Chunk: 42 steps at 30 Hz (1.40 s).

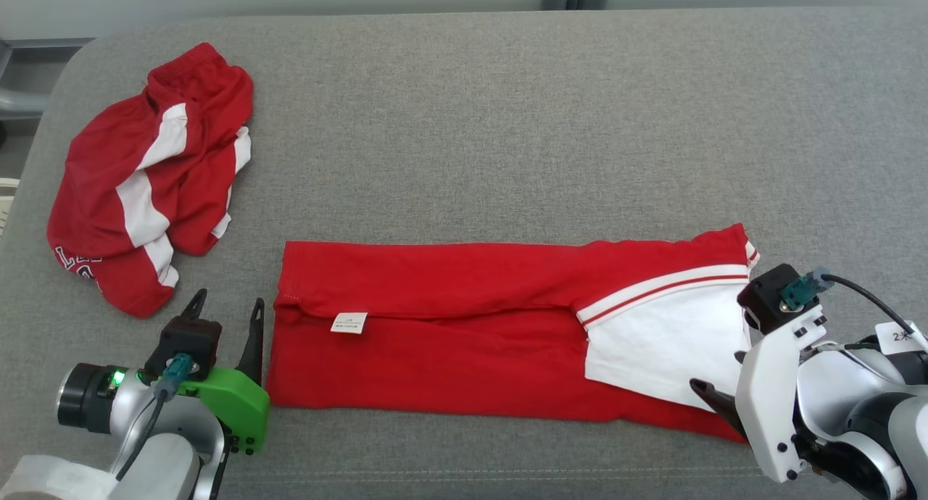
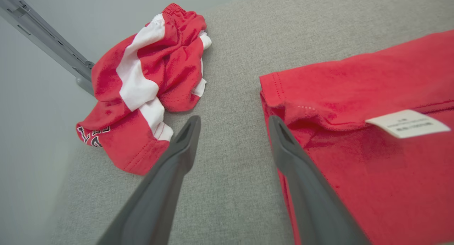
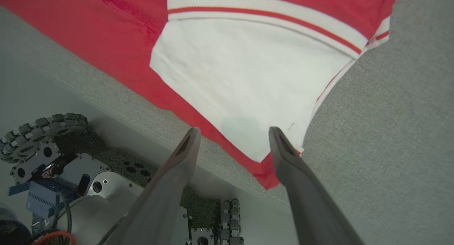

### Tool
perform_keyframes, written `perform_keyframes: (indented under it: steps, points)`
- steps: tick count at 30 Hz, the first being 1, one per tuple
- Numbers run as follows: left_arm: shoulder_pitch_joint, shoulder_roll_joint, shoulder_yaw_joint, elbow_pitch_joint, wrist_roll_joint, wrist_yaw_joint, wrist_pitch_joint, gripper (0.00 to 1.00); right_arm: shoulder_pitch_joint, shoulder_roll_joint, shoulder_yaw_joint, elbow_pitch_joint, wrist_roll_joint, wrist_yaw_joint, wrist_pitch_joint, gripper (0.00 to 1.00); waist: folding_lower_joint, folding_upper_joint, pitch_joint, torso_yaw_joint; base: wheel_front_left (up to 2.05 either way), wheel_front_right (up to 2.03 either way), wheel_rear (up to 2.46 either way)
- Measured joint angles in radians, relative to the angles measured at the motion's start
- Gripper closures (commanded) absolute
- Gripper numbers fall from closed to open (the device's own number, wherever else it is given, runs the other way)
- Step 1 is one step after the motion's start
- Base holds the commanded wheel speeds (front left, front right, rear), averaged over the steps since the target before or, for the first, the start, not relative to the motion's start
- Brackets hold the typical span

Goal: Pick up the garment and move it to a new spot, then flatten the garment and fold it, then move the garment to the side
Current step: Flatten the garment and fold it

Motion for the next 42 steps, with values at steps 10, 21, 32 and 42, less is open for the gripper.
perform_keyframes:
  steps: [10, 21, 32, 42]
  points:
    - [0.074, -0.077, 0.141, -0.146, -0.105, 0.075, -0.182, 0.0, 0.032, 0.132, -0.093, 0.079, -0.124, 0.001, -0.421, 0.0, 0.0, 0.0, -0.061, 0.024, 0.0, 0.0, 0.0]
    - [0.207, -0.2, 0.255, -0.238, -0.17, 0.035, -0.197, 0.0, 0.068, 0.346, -0.277, 0.292, -0.233, 0.0, -0.892, 0.0, 0.0, 0.0, -0.157, 0.04, 0.0, 0.0, 0.0]
    - [0.302, -0.198, 0.243, -0.244, -0.083, -0.041, -0.197, 0.0, 0.082, 0.402, -0.358, 0.415, -0.282, 0.0, -1.109, 0.0, 0.0, 0.0, -0.23, 0.043, 0.0, 0.0, 0.0]
    - [0.36, -0.21, 0.248, -0.236, -0.05, -0.071, -0.197, 0.0, 0.1, 0.405, -0.335, 0.514, -0.27, 0.0, -1.171, 0.0, 0.0, 0.0, -0.254, 0.05, 0.0, 0.0, 0.0]
